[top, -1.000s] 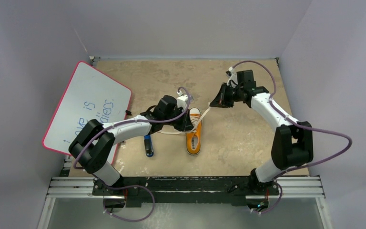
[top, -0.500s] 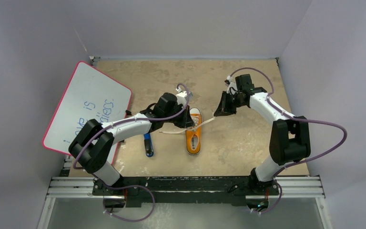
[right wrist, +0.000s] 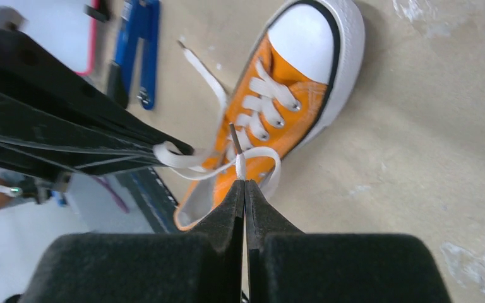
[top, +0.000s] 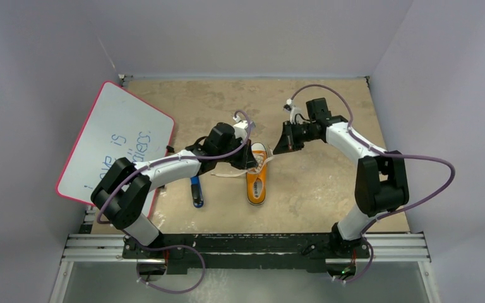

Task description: Tie the shoes

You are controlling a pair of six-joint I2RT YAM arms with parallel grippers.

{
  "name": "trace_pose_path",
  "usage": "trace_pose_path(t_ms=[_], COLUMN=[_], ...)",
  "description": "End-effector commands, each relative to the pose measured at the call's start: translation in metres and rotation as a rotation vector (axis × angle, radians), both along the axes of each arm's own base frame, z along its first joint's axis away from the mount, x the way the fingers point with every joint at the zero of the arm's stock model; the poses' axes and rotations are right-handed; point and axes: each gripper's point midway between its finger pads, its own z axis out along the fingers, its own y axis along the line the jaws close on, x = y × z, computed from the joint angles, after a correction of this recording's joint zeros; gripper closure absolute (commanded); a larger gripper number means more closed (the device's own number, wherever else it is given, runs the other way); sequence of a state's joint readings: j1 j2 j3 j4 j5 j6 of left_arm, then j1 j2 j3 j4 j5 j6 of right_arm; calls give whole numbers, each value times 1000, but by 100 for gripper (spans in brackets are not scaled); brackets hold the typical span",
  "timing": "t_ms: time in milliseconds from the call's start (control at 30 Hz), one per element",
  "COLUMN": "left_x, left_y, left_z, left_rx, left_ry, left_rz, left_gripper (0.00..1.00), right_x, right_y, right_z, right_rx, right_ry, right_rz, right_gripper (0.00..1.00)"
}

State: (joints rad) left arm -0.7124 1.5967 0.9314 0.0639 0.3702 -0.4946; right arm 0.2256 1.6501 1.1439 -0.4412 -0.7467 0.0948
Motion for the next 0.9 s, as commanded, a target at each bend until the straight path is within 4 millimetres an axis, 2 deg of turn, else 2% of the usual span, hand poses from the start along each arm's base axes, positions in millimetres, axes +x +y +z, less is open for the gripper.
trace_pose_path(t_ms=[0,33,100,167,200,267,333,400,467,533,567,633,700,767,833,867], left_x=[14,14,16,18,19,20,21,21,21,20,19,18,17,15,14,13], left_y=[-7,-7,-7,-7,-7,-8,-8,-8,-8,-7,-7,-8,-9,-9,-8,-8], left_z=[33,33,32,31,30,29,29,29,29,28,27,26,26,24,23,22], left_rx=[-56,-54,-49,-44,-42,-38,-35,-33,-28,-25,-24,-26,-26,-23,-22,-21], left_ry=[-81,-80,-77,-71,-69,-66,-67,-70,-70,-71,-68,-63,-61,-58,-57,-56], left_rz=[0,2,12,18,21,24,22,21,18,12,8,0,-10,-18,-24,-28], left_gripper=[100,100,100,100,100,100,100,100,100,100,100,100,100,100,100,100], right_x=[17,22,35,45,44,25,-11,-42,-57,-74,-83,-82,-59,-43,-33,-29], right_y=[18,18,6,-15,-25,-44,-52,-51,-58,-62,-61,-73,-82,-77,-62,-58], right_z=[46,54,56,42,30,3,-18,-19,-16,-10,-6,-3,6,17,28,26], right_rx=[242,290,297,208,137,-34,-120,-108,-134,-145,-142,-208,-262,-277,-287,-350], right_ry=[51,66,64,71,109,245,429,508,479,463,465,360,172,-30,-280,-385], right_rz=[-58,-89,-200,-332,-387,-446,-495,-496,-523,-511,-481,-421,-324,-134,102,186], right_gripper=[100,100,100,100,100,98,96,93,87,73,69,64,61,59,57,57])
